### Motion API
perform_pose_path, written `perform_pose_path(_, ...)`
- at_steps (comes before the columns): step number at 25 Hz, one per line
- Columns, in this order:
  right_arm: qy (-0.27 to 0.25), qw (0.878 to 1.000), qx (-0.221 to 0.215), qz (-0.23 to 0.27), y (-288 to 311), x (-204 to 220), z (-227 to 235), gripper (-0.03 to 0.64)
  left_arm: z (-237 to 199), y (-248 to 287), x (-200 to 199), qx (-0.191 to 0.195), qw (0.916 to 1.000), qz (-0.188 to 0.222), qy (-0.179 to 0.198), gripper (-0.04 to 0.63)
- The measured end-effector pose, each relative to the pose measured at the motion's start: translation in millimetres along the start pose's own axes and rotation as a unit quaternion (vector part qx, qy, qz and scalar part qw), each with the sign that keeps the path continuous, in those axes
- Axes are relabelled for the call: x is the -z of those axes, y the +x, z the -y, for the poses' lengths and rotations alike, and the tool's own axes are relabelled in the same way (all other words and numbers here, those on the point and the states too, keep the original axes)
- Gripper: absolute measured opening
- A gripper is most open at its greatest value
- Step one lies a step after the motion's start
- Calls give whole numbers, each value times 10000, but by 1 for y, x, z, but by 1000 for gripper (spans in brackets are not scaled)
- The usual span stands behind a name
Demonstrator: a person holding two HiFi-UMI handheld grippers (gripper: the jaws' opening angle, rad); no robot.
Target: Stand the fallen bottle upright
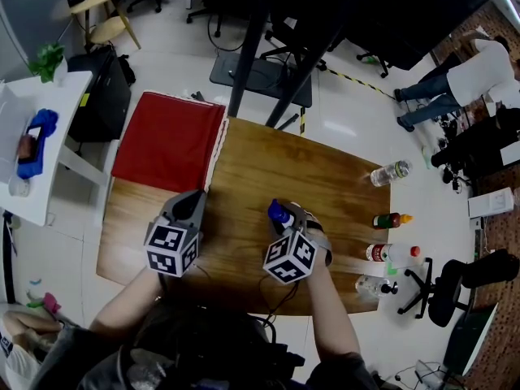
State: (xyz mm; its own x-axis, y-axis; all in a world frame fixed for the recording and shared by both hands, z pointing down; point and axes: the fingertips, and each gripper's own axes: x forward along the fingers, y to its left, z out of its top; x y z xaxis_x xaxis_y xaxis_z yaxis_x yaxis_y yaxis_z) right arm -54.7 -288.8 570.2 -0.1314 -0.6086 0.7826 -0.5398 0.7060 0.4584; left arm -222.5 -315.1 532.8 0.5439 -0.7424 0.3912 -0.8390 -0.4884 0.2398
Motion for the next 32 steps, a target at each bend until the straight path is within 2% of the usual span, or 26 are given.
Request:
perform_pose_path(5, 403, 9969, 354, 571, -29, -15, 23, 170, 8, -3, -8, 1, 10000, 72, 52, 29)
perform_pose_path(8, 1035, 9864, 363, 1222, -47, -29, 33, 170, 9, -8, -15, 7, 9999, 133, 89, 29)
perform_pose_path(11, 1963, 9584, 268, 2053, -63, -38, 42, 170, 12, -11, -20, 9, 9997, 189, 131, 28)
perform_pose_path(13, 2396, 9389, 299, 2452, -68, -35, 44, 170, 15, -13, -23, 31, 9996, 236, 141, 29)
perform_pose_path(16, 2754, 9133, 518, 2957, -76, -31, 45, 170, 24, -17, -30, 178, 9986, 466, 158, 29)
perform_pose_path(18, 3046, 8903, 722, 3306, -82, -28, 47, 170, 32, -21, -32, 257, 9976, 582, 258, 29)
perform_pose_path(20, 3354, 8706, 937, 3477, -83, -18, 49, 170, 38, -23, -31, 275, 9973, 588, 353, 29)
perform_pose_path(21, 3444, 8655, 1028, 3488, -81, -12, 49, 170, 40, -24, -30, 274, 9973, 575, 374, 29)
perform_pose_path(26, 3438, 8689, 1101, 3387, -70, 0, 36, 170, 46, -27, -25, 215, 9978, 512, 368, 29)
perform_pose_path(30, 3239, 8798, 1066, 3311, -65, 0, 24, 170, 49, -30, -23, 192, 9981, 503, 313, 29)
perform_pose_path(32, 3202, 8799, 1080, 3340, -66, 1, 21, 170, 52, -32, -23, 198, 9980, 501, 320, 29)
